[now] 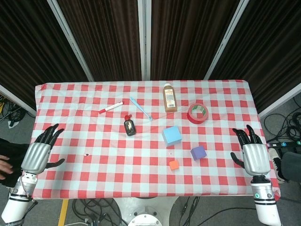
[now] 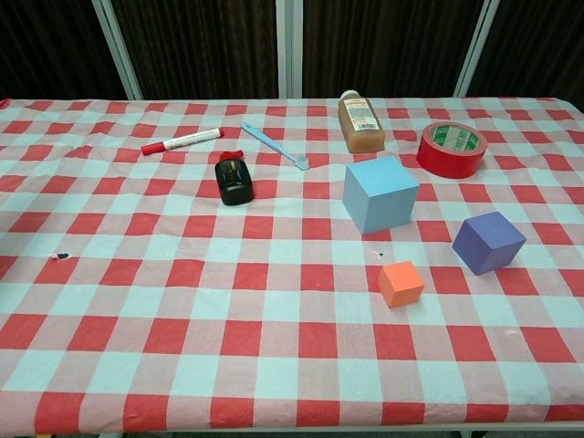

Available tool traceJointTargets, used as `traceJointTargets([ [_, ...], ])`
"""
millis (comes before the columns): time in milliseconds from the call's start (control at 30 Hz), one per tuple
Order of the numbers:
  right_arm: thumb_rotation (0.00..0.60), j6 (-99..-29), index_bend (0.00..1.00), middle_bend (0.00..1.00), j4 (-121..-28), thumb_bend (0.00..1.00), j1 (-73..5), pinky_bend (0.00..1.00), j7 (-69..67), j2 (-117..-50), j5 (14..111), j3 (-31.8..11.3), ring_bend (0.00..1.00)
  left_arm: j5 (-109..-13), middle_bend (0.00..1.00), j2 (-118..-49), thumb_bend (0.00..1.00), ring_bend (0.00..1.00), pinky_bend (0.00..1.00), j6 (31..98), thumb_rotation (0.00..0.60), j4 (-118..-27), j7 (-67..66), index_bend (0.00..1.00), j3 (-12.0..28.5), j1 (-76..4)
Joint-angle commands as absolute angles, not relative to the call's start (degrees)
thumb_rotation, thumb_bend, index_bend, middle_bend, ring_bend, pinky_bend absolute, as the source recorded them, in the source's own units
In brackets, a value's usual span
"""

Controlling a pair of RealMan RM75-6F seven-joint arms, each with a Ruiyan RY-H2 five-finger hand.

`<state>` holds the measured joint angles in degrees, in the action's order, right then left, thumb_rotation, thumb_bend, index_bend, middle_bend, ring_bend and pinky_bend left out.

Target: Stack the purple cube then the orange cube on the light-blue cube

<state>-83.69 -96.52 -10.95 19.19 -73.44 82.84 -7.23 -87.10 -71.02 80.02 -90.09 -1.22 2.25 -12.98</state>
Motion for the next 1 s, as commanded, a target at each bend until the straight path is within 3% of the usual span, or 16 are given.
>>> traceJointTargets([
  [33,0.600,-83.8,0.17,0.22,-96.8,0.15,-10.9,0.24,19.1,-73.2,83.1,-7.1,0.05,-87.1,0.12,-71.1,0.16,0.06,0.21,80.3,0.600,-90.3,-1.4,0.15,2.2,-12.8],
  [300,0.600,-82.3,0.17,0.25,-98.1,0.15,-11.4,0.26,18.9,-71.7,82.9,-6.9,0.09,-86.8,0.12,-70.2,0.16,0.06,0.21,80.0,0.600,-91.8,-2.8,0.15,2.4,-12.9],
  [367,0.600,-81.5,0.20,0.33,-98.2,0.15,-12.2,0.40,19.7,-71.1,83.2,-7.2,0.25,-86.7,0.12,-69.6,0.16,0.06,0.21,79.9,0.600,-91.9,-2.7,0.15,2.7,-13.1],
  [433,0.600,-80.0,0.22,0.49,-98.5,0.15,-13.6,0.56,20.8,-70.0,84.2,-7.5,0.43,-86.5,0.12,-69.0,0.16,0.06,0.21,79.9,0.600,-92.0,-2.4,0.15,3.0,-13.2],
  [467,0.600,-79.0,0.24,0.63,-98.8,0.15,-14.3,0.66,20.9,-69.3,84.6,-7.6,0.57,-86.5,0.12,-68.8,0.16,0.06,0.21,79.9,0.600,-92.0,-2.3,0.15,3.0,-13.1],
  [567,0.600,-75.1,0.29,0.88,-99.2,0.14,-16.9,0.82,21.7,-66.8,86.6,-7.3,0.82,-86.3,0.12,-68.7,0.16,0.06,0.21,80.3,0.600,-91.9,-1.9,0.15,2.9,-12.7],
  [633,0.600,-70.4,0.30,0.98,-100.6,0.11,-18.9,0.89,23.0,-64.2,86.9,-6.4,0.93,-86.1,0.12,-69.2,0.16,0.06,0.21,80.4,0.600,-91.4,-1.8,0.15,2.8,-12.5],
  [800,0.600,-61.0,0.30,1.00,-103.3,0.01,-23.0,0.95,29.5,-61.1,83.8,-5.1,1.00,-86.5,0.12,-69.6,0.16,0.07,0.21,80.5,0.600,-91.2,-1.8,0.15,2.5,-12.5],
  [1000,0.600,-56.0,0.30,1.00,-101.2,0.01,-26.2,0.97,33.8,-64.3,81.2,-4.4,1.00,-86.7,0.12,-68.9,0.16,0.06,0.21,81.2,0.600,-91.6,-1.6,0.15,2.9,-12.3],
])
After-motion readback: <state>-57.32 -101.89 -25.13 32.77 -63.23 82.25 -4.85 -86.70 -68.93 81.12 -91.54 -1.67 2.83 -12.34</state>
